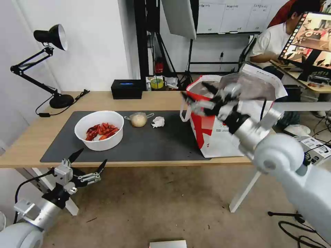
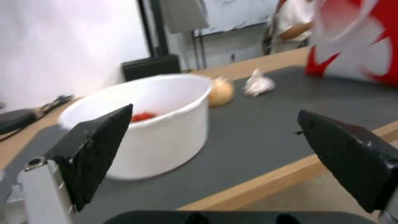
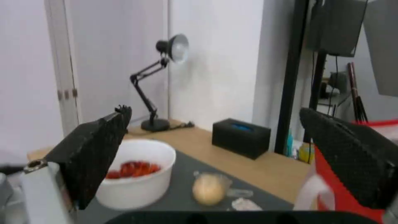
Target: Pick up the trash from the table and place it into the takeout bag.
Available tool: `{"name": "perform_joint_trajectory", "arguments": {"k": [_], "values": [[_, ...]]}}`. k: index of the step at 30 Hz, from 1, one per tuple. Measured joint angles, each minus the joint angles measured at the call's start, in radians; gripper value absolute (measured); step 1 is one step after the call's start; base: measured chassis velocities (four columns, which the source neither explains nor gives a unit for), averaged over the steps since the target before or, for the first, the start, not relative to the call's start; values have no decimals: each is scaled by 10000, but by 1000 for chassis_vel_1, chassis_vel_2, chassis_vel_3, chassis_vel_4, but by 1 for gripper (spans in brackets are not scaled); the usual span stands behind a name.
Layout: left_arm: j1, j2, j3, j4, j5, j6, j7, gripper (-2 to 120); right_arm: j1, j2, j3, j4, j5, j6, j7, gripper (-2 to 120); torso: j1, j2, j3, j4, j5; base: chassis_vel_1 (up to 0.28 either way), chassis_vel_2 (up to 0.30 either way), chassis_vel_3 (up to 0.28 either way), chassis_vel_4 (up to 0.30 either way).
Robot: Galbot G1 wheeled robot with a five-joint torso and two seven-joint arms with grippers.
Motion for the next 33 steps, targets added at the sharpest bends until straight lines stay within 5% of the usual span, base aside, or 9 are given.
{"name": "perform_joint_trajectory", "arguments": {"k": [9,19,33], "values": [[98,-267,-25,172,380,-10,-744,100,-2321,161,365,-27,-1650,1421,49,100,0,0,0,-1,0,0,0,0,0],[168,-441,132,598,514,-64,-1697,100,-5425,1579,933,-444,-3344,3227,1409,100,-1,1,0,-1,1,0,0,0,0],[54,-333,424,1029,534,198,-1927,100,-6312,2320,656,-995,-4106,3621,2045,100,-1,0,0,0,-1,0,0,0,0]]}}
